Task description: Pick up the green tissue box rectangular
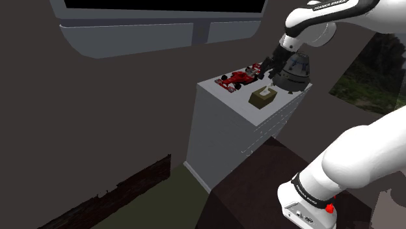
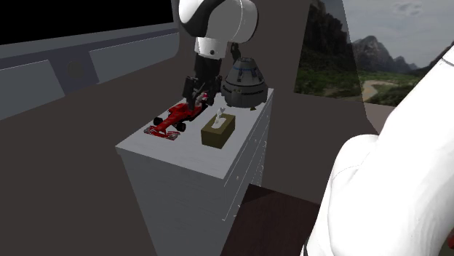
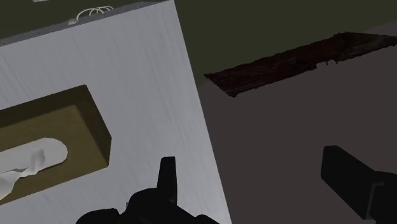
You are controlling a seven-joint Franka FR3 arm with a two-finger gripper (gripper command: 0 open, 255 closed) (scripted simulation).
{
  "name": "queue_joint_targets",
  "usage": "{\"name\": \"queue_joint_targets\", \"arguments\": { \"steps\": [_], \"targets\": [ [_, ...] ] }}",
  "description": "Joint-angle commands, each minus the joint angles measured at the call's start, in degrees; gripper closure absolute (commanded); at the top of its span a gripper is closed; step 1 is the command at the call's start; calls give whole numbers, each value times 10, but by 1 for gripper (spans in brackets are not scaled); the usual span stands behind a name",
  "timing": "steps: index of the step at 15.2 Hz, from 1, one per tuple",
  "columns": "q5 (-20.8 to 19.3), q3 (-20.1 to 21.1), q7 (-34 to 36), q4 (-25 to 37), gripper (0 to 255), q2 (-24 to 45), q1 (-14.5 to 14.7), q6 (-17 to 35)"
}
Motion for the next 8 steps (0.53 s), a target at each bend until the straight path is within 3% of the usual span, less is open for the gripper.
{"name": "queue_joint_targets", "arguments": {
  "steps": [1,8],
  "targets": [
    [30,-24,-25,15,0,35,-3,16],
    [178,-87,-127,94,0,180,-29,32]
  ]
}}
